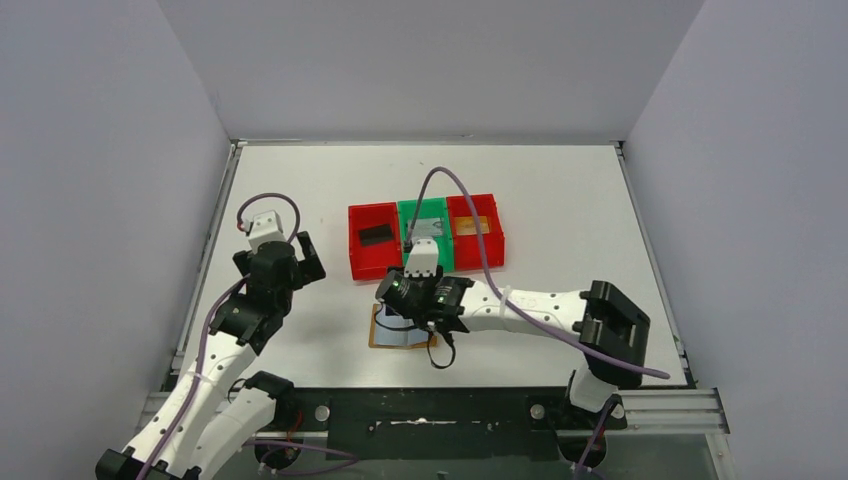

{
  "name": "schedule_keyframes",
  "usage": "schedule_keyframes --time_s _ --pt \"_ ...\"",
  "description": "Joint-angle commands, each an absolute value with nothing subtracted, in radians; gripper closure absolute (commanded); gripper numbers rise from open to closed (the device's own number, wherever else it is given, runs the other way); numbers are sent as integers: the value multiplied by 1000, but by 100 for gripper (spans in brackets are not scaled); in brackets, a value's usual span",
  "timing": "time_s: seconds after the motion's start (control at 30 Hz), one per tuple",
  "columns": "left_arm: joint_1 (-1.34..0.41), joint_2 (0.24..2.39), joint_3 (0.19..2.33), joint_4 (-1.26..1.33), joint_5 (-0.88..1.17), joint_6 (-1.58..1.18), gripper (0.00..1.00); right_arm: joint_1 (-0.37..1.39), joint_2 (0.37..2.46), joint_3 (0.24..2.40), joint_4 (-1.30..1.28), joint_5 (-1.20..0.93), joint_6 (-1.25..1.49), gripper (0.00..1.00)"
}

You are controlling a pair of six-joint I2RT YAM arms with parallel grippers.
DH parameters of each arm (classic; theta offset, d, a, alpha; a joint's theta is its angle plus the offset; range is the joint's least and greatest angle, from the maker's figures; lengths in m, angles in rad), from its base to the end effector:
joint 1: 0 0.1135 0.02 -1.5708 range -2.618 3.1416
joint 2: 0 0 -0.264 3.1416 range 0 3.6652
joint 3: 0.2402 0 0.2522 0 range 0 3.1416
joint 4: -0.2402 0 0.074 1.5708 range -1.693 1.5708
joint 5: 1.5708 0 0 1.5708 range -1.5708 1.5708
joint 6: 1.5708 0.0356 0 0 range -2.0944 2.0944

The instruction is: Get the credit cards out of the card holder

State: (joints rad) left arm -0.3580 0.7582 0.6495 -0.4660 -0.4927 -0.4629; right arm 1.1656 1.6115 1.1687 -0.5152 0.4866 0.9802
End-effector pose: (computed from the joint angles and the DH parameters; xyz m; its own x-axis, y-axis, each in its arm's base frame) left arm 0.1621 -0.0427 0.2708 -0.4274 -0.2602 -0.8658 -0.2838 0.9479 -0.1447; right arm 0.1487 0.3045 0.2403 -0.7662 0.0761 -0.6380 -0.1255 0.9561 0.2647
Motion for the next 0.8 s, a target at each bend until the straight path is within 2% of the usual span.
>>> schedule_keyframes --time_s 0.0,0.43,0.77 --pt "-347 762 661 -405 -485 -453 7 1198 1709 1247 -526 547 1097 42" --pt "-334 764 664 -410 -500 -452 6 1207 1857 1292 -440 385 1040 43" --pt "-333 764 663 -407 -491 -453 7 1206 1921 1320 -478 348 1049 44"
